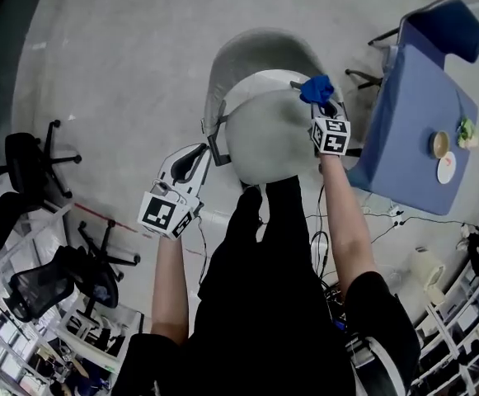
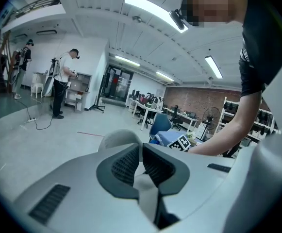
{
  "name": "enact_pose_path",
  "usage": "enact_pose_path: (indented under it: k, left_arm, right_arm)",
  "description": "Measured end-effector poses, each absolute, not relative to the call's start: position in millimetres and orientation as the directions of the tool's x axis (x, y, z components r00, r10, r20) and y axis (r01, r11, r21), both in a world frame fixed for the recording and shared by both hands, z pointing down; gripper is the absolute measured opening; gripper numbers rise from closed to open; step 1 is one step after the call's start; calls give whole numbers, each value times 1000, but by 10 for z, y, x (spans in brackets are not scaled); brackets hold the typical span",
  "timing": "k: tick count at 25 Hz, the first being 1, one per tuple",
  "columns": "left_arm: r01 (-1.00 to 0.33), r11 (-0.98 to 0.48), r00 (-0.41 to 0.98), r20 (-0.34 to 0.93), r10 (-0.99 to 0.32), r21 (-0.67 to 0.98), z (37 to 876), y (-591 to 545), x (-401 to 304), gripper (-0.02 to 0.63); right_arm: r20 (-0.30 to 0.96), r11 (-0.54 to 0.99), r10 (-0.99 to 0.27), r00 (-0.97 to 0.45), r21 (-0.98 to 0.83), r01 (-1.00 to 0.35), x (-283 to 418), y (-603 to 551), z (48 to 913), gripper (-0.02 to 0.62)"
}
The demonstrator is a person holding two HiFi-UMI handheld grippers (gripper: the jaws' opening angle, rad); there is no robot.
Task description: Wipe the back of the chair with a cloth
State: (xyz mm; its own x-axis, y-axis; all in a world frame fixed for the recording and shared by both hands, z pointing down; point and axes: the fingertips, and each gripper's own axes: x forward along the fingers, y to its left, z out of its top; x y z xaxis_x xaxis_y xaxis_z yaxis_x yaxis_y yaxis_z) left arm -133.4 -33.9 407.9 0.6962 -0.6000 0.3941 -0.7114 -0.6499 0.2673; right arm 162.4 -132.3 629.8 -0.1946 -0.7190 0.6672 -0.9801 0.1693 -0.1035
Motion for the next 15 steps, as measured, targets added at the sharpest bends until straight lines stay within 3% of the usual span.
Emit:
enact_pose_path:
  k: [15]
  left_arm:
    - [-717, -672, 690, 330, -644, 186, 2986, -12, -1467, 41]
  right_arm:
    - [577, 371, -752, -318, -29, -928, 1027, -978, 4774, 77]
